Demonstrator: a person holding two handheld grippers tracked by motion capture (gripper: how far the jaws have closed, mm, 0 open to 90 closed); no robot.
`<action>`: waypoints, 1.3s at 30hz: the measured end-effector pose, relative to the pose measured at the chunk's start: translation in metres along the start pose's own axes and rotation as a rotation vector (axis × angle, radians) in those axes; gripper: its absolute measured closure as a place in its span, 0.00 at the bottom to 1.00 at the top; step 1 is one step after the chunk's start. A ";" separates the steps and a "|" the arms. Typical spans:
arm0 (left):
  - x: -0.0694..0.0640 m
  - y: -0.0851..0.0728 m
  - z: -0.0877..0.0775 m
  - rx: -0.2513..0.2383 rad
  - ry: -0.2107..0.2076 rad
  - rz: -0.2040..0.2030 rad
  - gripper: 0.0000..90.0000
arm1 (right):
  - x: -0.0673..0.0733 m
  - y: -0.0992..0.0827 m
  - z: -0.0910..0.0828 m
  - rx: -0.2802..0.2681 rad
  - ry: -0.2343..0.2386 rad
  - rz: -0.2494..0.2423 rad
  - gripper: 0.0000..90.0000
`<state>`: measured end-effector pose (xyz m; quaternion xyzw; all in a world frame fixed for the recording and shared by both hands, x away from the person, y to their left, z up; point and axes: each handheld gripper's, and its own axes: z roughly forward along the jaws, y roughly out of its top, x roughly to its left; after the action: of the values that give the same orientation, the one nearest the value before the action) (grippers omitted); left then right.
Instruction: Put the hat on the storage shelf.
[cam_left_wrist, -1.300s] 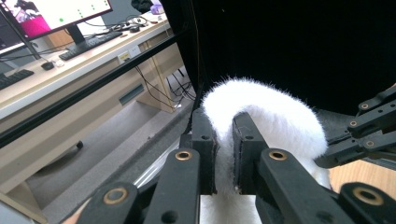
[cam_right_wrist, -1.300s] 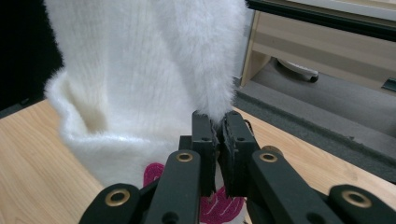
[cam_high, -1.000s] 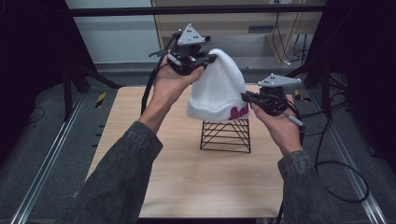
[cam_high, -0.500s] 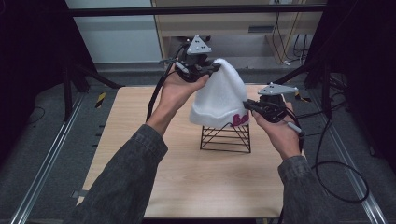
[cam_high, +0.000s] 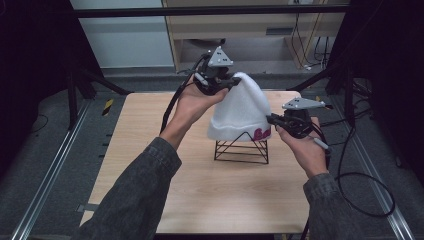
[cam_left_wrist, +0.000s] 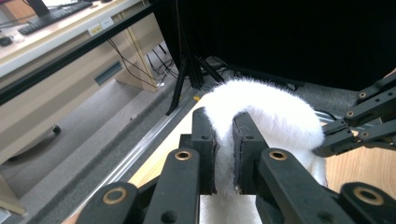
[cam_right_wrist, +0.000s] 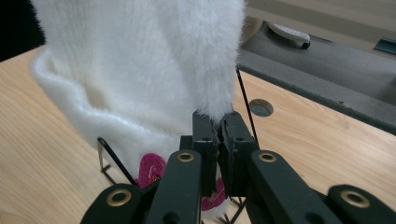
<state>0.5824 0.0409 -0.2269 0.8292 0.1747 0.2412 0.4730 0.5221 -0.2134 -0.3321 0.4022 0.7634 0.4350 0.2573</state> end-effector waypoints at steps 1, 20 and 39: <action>-0.002 -0.002 0.003 0.007 -0.007 0.005 0.90 | -0.001 -0.002 0.000 0.003 -0.001 0.001 0.95; -0.013 -0.015 0.018 0.063 -0.037 0.041 0.90 | -0.004 -0.027 0.005 0.043 0.006 0.029 0.95; -0.023 -0.033 0.031 0.100 -0.063 0.038 0.90 | 0.001 -0.049 0.016 0.104 0.013 0.012 0.95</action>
<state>0.5792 0.0233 -0.2749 0.8623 0.1556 0.2147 0.4315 0.5148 -0.2200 -0.3830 0.4169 0.7842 0.3988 0.2284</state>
